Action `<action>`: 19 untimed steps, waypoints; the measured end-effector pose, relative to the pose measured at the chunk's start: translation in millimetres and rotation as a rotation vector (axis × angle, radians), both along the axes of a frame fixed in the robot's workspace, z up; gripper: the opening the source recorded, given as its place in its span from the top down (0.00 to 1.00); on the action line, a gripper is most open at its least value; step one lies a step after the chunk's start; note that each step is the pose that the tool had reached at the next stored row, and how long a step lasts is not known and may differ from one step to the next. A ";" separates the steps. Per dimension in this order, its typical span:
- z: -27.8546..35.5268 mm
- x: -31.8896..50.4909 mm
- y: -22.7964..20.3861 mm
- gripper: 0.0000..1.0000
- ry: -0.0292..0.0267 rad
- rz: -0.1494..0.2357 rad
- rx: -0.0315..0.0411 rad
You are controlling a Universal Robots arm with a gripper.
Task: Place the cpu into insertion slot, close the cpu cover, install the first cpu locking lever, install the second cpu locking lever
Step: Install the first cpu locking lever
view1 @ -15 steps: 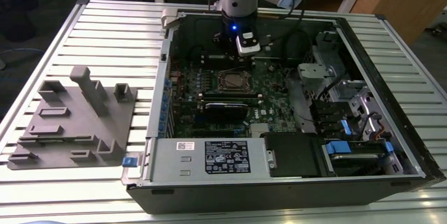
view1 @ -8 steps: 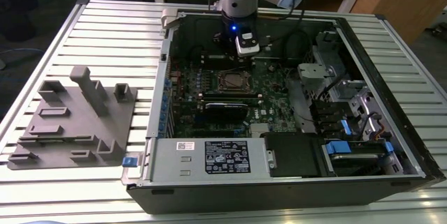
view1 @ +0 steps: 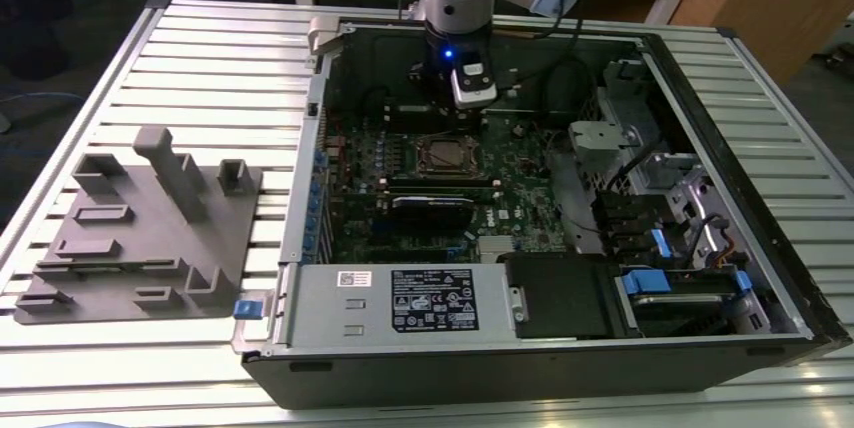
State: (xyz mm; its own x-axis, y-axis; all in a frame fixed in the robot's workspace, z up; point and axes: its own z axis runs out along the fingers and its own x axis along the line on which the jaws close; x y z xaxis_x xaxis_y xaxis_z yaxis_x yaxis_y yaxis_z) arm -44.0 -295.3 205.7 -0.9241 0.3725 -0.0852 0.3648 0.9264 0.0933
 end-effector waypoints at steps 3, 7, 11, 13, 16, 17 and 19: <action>-0.4 0.0 1.8 0.89 0.0001 -0.003 -0.0001; -0.9 0.2 2.4 0.89 0.0000 -0.010 0.0001; -1.4 1.0 2.1 0.89 0.0000 -0.014 0.0001; -1.6 1.9 1.2 0.89 0.0000 -0.015 0.0000; -1.7 2.8 -0.6 0.89 -0.0001 -0.016 0.0001; -1.8 2.8 -1.2 0.89 0.0000 -0.016 0.0001; -1.9 2.8 -1.6 0.89 -0.0004 -0.016 -0.0008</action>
State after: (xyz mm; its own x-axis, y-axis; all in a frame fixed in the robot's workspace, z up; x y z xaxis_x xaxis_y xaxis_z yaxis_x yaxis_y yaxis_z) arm -41.2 -296.9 203.9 -0.9179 0.3874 -0.0859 0.3798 0.9204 0.0927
